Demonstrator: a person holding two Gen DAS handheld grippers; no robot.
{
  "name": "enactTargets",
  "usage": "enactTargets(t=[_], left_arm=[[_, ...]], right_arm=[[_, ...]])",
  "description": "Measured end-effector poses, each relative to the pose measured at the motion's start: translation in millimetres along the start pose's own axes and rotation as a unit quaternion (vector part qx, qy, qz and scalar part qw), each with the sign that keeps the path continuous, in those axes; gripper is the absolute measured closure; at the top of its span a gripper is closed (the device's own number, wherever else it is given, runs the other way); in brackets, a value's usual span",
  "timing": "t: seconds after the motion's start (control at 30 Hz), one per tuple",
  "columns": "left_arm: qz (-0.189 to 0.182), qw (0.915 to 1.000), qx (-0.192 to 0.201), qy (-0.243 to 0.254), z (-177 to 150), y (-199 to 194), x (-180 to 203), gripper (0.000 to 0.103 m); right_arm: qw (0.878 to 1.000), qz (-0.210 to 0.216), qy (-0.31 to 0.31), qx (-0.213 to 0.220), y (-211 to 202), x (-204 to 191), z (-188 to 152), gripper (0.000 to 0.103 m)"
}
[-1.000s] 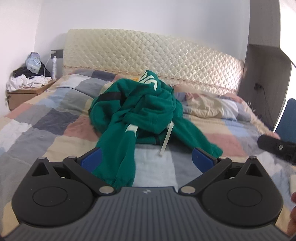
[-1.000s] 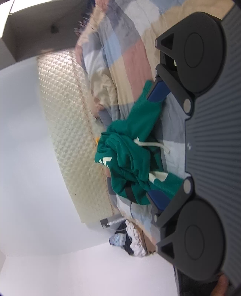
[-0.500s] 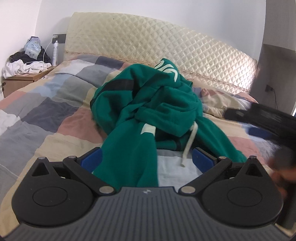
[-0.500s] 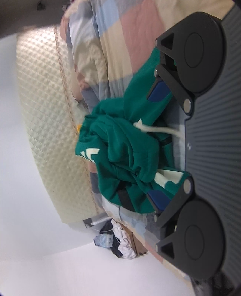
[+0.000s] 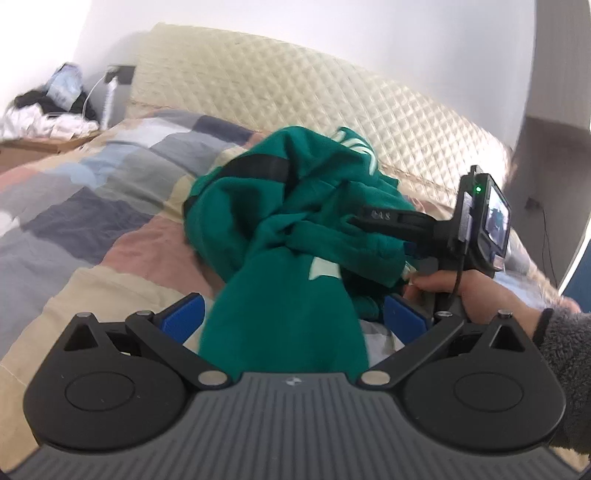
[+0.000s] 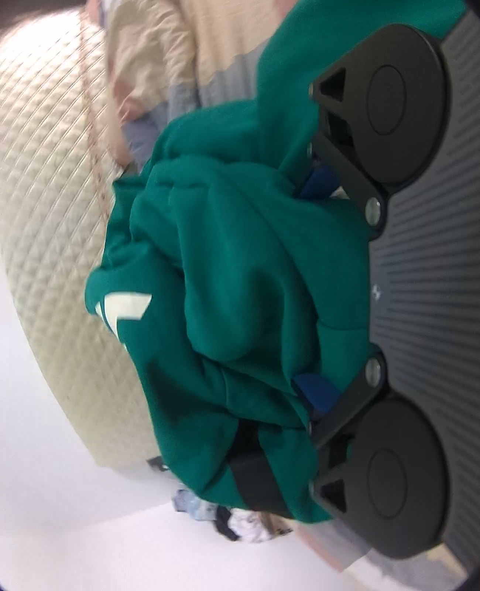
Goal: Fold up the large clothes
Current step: 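Reach into the green hoodie and close the right gripper on its body, then close the left gripper on the hoodie sleeve cuff while the right gripper holds the body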
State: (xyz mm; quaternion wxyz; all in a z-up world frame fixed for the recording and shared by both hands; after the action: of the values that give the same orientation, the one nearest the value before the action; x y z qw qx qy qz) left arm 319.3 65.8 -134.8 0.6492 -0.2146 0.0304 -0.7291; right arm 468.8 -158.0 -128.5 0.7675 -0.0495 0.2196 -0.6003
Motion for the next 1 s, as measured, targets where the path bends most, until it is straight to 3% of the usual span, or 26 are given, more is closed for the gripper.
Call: enactTargets(t=[0.03,0.07,0.13,0.33,0.67,0.87,1.0], left_arm=[[0.002,0.9999,-0.007,-0.012,0,1,-6,0.000],[0.000,0.9994,-0.015,-0.030,-1,3,-12,0.000],[-0.005,0.9978,-0.020,-0.063,1,-2,-22,0.000],[-0.016,0.9956,-0.018,-0.091,1,-27,-29,0.000],[-0.046,0.9915,0.024,-0.119,21,-94,-14,0.000],[-0.072,0.9834,0.036,-0.163,33,-133,-9,0.000],[-0.086,0.9778,0.014,-0.190,31,-149,-2,0.000]], right_arm=[[1.000,-0.013,-0.011,-0.005,1,-2,1,0.049],[0.999,-0.026,-0.017,-0.012,-1,-3,2,0.055],[1.000,-0.023,-0.014,-0.012,-13,-5,6,0.082],[1.000,-0.009,-0.016,0.009,-82,-18,27,0.088],[0.995,0.030,-0.056,0.073,-247,-59,44,0.090],[0.993,0.047,-0.064,0.088,-333,-70,22,0.090],[0.990,0.067,-0.082,0.090,-385,-80,-4,0.090]])
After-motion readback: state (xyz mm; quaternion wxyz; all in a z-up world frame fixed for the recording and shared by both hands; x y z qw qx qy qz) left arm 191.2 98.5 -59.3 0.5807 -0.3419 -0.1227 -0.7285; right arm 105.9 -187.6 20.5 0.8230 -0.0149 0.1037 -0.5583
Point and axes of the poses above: each gripper's, at about its wrist camera, not at the fingertips, and y roughly the way its jaws point, x to its right, z to its top, the point moved 6 cm from there along y, roughly the way its jaws point, and after that the axes turned 3 degrees about x, right-handed, at the moved point
